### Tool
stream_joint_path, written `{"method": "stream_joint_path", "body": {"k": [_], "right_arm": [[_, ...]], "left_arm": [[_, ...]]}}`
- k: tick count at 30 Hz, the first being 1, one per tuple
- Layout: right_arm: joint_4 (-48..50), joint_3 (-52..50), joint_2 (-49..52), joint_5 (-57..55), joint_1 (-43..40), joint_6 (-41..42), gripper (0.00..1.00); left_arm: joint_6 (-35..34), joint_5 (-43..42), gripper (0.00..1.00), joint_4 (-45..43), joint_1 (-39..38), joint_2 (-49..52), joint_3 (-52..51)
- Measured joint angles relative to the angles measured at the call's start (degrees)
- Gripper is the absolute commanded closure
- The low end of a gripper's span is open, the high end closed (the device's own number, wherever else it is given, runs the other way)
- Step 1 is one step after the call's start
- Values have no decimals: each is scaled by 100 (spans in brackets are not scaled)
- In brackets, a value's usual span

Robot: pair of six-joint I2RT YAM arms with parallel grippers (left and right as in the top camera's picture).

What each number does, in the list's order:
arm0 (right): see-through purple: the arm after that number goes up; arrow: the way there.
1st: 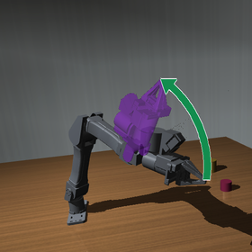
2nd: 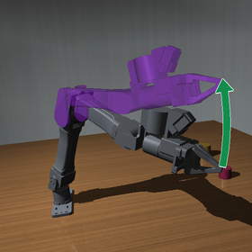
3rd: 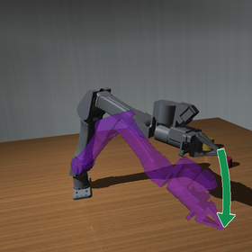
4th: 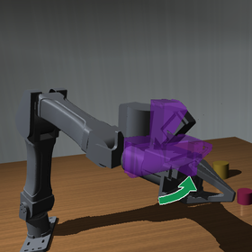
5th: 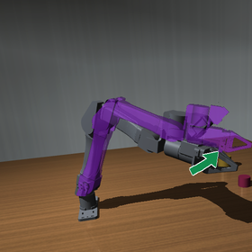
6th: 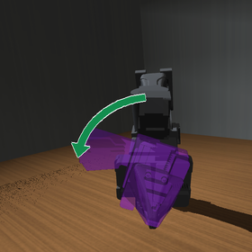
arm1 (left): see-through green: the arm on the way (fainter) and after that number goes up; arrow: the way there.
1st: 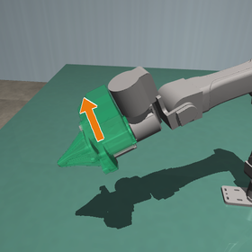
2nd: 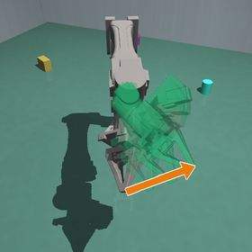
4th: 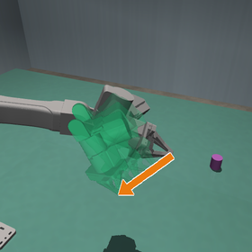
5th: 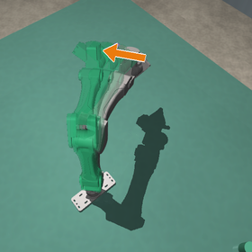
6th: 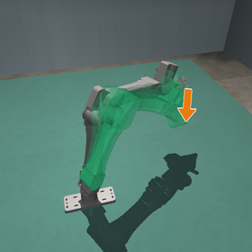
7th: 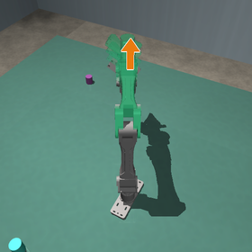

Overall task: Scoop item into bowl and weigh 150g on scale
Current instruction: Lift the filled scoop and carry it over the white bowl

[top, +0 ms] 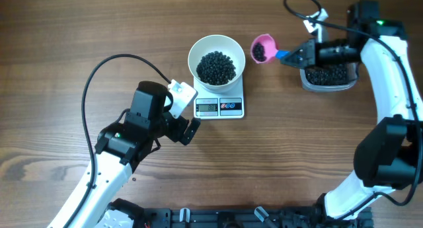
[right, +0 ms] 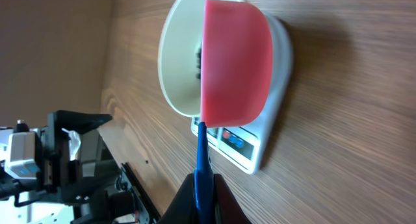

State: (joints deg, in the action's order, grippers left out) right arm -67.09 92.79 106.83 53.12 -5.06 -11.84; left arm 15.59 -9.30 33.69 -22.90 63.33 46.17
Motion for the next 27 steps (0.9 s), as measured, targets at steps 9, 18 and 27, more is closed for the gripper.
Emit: {"method": "stream_joint_path", "body": {"k": [9, 18, 27], "right_arm": [[616, 262, 0, -400, 1145, 603, 96], [1016, 262, 0, -2516, 2374, 1078, 96], [1381, 262, 0, -5466, 3508, 1005, 96]], "left_arm": [[0, 2, 0, 0, 0, 0, 0], [0, 2, 0, 0, 0, 0, 0], [0, 2, 0, 0, 0, 0, 0]]}}
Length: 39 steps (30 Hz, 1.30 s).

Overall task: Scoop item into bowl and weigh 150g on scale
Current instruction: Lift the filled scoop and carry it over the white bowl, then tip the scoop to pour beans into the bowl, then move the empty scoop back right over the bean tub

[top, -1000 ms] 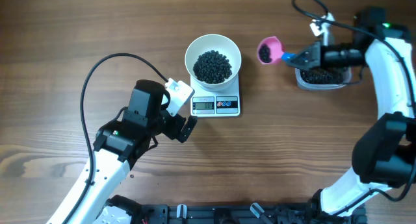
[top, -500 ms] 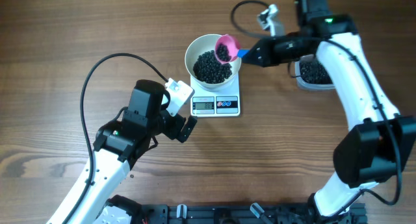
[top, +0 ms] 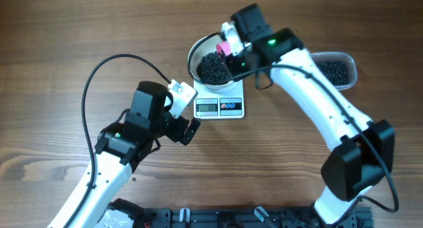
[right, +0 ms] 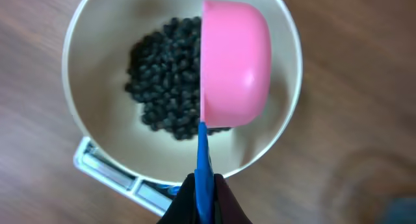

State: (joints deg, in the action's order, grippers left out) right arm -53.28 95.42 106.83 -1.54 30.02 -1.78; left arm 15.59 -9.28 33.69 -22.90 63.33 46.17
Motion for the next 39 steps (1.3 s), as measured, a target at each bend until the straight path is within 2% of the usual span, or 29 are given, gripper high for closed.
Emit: {"method": "stream_joint_path", "body": {"k": [3, 8, 22, 26, 31, 39], "right_arm": [[85, 0, 0, -702, 302, -162, 96], [197, 0, 0, -1237, 501, -348, 96], [455, 0, -11, -1257, 444, -302, 96], [577, 0, -155, -946, 188, -186, 96], [546, 0, -885, -544, -581, 81, 96], [-463, 83, -2138, -417, -1873, 374, 96]], "left_arm": [[0, 0, 0, 0, 0, 0, 0], [0, 0, 0, 0, 0, 0, 0], [0, 0, 0, 0, 0, 0, 0], [0, 0, 0, 2, 0, 0, 0], [0, 0, 0, 0, 0, 2, 0], [0, 0, 0, 0, 0, 2, 0]]}}
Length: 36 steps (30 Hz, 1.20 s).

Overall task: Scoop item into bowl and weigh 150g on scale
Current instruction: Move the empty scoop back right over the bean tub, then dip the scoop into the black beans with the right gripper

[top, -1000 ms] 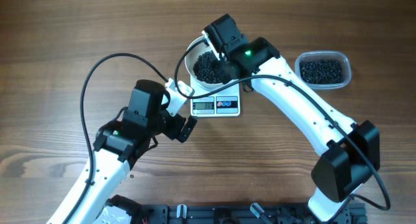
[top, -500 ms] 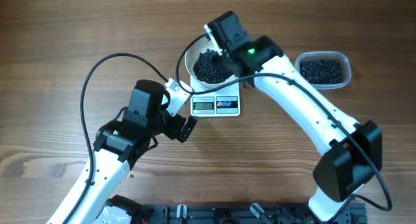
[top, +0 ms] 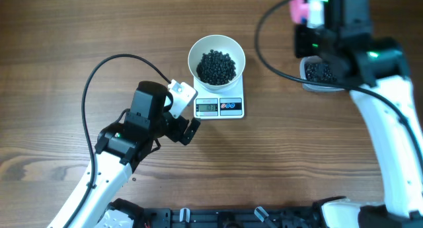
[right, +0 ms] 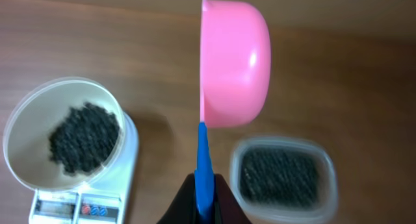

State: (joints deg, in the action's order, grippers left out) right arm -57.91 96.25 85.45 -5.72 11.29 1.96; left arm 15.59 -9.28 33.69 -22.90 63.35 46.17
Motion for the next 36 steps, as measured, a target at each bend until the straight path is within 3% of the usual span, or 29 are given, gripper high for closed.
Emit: {"method": "stream_joint_path", "body": {"k": [6, 12, 20, 36], "right_arm": [[-957, 0, 44, 74, -951, 131, 96], [-1233, -2, 546, 76, -1633, 122, 96], [-1305, -39, 1834, -262, -1725, 63, 96], [-1287, -50, 2424, -741, -1722, 61, 96]], "left_arm": [[0, 0, 0, 0, 0, 2, 0], [0, 0, 0, 0, 0, 2, 0], [0, 0, 0, 0, 0, 2, 0], [0, -2, 0, 0, 0, 2, 0]]}}
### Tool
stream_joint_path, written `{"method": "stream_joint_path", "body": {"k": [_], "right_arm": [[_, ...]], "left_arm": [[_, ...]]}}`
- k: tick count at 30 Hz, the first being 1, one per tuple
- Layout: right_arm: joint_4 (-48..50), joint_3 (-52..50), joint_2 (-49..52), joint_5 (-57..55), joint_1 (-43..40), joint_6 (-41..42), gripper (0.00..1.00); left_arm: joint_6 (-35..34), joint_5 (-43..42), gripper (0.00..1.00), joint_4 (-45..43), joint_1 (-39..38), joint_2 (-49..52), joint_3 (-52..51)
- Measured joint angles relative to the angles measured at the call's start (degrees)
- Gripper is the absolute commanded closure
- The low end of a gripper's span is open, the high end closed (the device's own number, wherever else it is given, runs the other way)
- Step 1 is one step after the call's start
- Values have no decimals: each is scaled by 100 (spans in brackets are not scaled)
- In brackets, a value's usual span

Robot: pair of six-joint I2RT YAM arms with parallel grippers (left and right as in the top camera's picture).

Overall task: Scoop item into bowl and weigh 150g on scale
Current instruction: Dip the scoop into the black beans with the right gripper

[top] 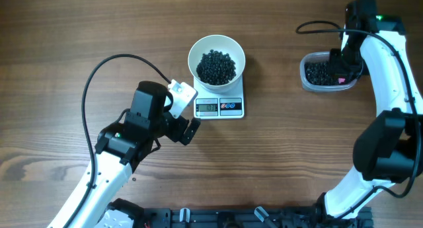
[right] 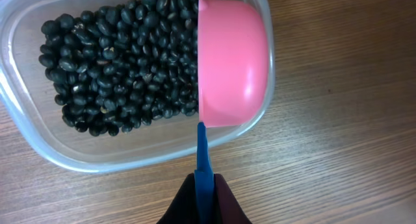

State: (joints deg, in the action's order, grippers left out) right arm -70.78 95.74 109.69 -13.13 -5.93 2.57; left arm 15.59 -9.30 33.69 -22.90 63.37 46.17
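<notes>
A white bowl (top: 216, 57) holding a heap of black beans stands on the small white scale (top: 220, 107) at the table's middle. At the back right sits a clear plastic tub (top: 326, 73) of black beans (right: 110, 62). My right gripper (right: 203, 185) is shut on the blue handle (right: 202, 152) of a pink scoop (right: 233, 62), whose cup is turned on its side over the tub's right end. The inside of the cup is hidden. My left gripper (top: 192, 130) rests near the scale's front left, holding nothing that shows; its jaws are not plainly visible.
A black cable (top: 112, 66) loops over the wood left of the scale. The right arm's cable (top: 317, 26) runs behind the tub. A black rail (top: 218, 218) lines the table's front edge.
My right gripper has come down with the pink scoop from high above the table's back right to just over the bean tub. The left arm has stayed put.
My right gripper first held the scoop, loaded with beans, between tub and bowl. Then the scoop was tipped on its side over the bowl. After that it was high up near the tub, and now it sits low over the tub's beans.
</notes>
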Motion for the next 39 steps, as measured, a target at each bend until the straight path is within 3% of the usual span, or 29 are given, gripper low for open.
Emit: {"method": "stream_joint_path", "body": {"k": [14, 39], "right_arm": [[74, 0, 79, 160, 4, -28, 96], [-37, 0, 348, 2103, -271, -1019, 96]], "left_arm": [[0, 2, 0, 0, 0, 0, 0], [0, 0, 0, 0, 0, 0, 0]]}}
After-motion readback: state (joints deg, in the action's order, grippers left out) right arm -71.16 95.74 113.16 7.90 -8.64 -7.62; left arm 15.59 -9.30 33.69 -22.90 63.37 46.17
